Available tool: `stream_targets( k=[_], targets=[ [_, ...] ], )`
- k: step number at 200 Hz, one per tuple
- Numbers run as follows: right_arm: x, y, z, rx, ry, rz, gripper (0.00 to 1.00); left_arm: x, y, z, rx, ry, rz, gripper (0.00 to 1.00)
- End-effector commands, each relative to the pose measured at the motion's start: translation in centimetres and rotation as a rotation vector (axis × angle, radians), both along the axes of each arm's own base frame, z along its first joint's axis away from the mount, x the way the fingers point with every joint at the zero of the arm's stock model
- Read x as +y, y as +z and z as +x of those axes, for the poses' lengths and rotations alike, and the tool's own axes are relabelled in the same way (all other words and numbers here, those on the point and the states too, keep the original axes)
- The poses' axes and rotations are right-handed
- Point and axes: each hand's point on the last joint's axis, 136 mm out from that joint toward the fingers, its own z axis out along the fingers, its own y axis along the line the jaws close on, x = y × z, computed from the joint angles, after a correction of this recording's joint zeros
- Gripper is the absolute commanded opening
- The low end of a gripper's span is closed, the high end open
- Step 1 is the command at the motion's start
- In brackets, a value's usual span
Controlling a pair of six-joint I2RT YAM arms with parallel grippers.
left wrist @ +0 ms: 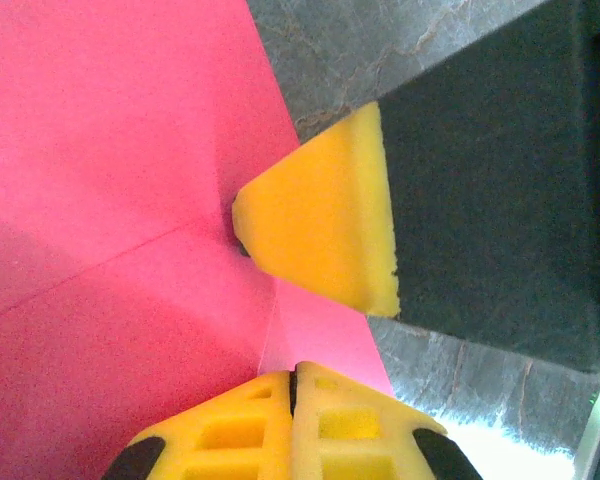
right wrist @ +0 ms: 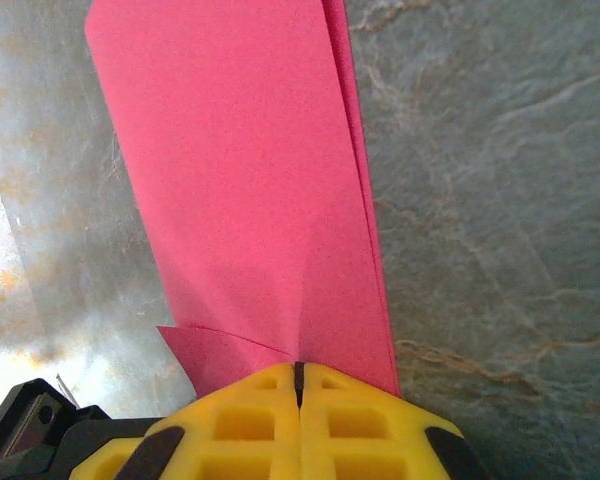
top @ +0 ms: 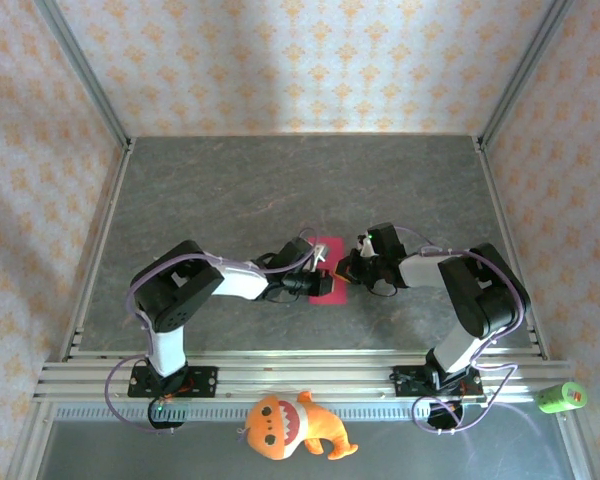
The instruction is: Fold a paper plane with a square sheet of paper (pick it up from the middle)
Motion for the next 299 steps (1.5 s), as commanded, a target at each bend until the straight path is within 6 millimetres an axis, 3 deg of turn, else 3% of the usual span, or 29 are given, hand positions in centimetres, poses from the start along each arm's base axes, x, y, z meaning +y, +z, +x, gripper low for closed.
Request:
stream_targets(
  k=[1, 80, 110, 141, 157, 173, 213, 230, 273, 299],
  targets=[
    [-2.3, -3.4, -1.7, 0.085, -0.030, -0.126, 0.00, 1.9, -1.7, -2.5, 0.087, -0.006, 0.052, 0.00],
    [-2.0, -3.3, -1.5, 0.083, -0.016, -0.120, 0.00, 5.2, -2.3, -5.4, 0.118, -0.019, 0.095, 0.00],
    [-1.5, -2.5, -1.1, 0.066, -0.003, -0.091, 0.00, 5.2, -0.8, -6.1, 0.101, -0.030, 0.031, 0.00],
    [0.1, 0.7, 0.2, 0.007, 0.017, 0.003, 0.01, 4.2, 3.7, -4.4, -0.010, -0.015, -0.068, 0.00],
    [0.5, 3.0, 0.9, -0.046, 0.016, 0.030, 0.10, 4.3, 5.6, -2.7, -0.074, 0.023, -0.096, 0.00],
    [0.2, 4.6, 1.2, -0.083, -0.001, 0.022, 0.20, 4.5, 6.1, -0.7, -0.110, 0.063, -0.078, 0.00],
    [-1.8, 3.7, -1.3, -0.014, -0.095, -0.056, 0.33, 4.4, 3.9, 2.6, -0.134, 0.091, 0.072, 0.00],
    [-1.7, 3.6, -2.7, 0.000, -0.093, -0.076, 0.35, 4.3, 2.8, 3.2, -0.139, 0.077, 0.106, 0.00],
    [0.1, 2.9, -5.6, 0.047, -0.043, -0.074, 0.37, 5.1, 0.4, 3.0, -0.109, 0.088, 0.166, 0.00],
    [-0.2, 2.1, -6.1, 0.078, -0.062, -0.102, 0.38, 5.4, -0.5, 2.1, -0.081, 0.088, 0.155, 0.00]
  ],
)
